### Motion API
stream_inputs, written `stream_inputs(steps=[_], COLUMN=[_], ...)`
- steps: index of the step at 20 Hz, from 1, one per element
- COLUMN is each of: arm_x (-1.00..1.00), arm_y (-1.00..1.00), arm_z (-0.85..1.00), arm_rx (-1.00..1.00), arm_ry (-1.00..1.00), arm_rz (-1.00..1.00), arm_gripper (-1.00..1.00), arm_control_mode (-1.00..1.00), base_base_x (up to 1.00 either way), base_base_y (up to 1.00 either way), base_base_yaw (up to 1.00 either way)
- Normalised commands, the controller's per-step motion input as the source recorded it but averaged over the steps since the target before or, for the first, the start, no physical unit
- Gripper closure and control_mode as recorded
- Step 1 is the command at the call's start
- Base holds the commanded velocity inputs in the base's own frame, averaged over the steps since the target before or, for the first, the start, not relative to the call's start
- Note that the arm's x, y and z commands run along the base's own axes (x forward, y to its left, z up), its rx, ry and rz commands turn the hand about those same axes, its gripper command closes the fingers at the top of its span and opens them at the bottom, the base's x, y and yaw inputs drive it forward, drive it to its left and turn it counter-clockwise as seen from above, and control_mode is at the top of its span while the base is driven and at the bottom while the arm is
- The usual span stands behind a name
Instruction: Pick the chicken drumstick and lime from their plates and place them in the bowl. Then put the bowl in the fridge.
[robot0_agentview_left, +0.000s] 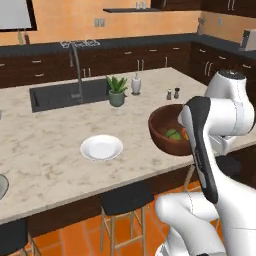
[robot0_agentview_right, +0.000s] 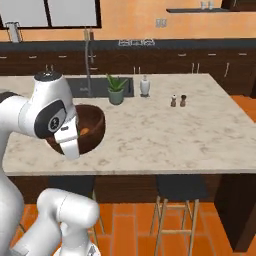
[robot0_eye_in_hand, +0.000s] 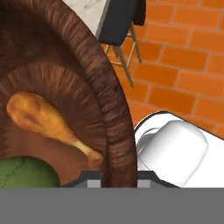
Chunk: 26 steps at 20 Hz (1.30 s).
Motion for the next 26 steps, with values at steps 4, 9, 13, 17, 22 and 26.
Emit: stream_inputs(steps=[4,9,13,17,22,26], arm_x=[0.0,0.0,0.0,0.0,0.0,0.0], arm_y=[0.0,0.0,0.0,0.0,0.0,0.0], arm_z=[0.0,0.0,0.0,0.0,0.0,0.0], arm_rx=[0.0,0.0,0.0,0.0,0.0,0.0], arm_ry=[0.0,0.0,0.0,0.0,0.0,0.0], arm_rz=[0.0,0.0,0.0,0.0,0.0,0.0], arm_gripper=[1.0,1.0,1.0,1.0,1.0,1.0], arm_control_mode=[1.0,1.0,1.0,1.0,1.0,1.0], base_base_x=[0.0,0.0,-0.24,-0.96,-1.0,-1.0], base_base_y=[-0.07,0.0,0.0,-0.18,-0.36,0.0], base_base_yaw=[-0.98,-1.0,-0.92,-0.59,-0.45,-0.6])
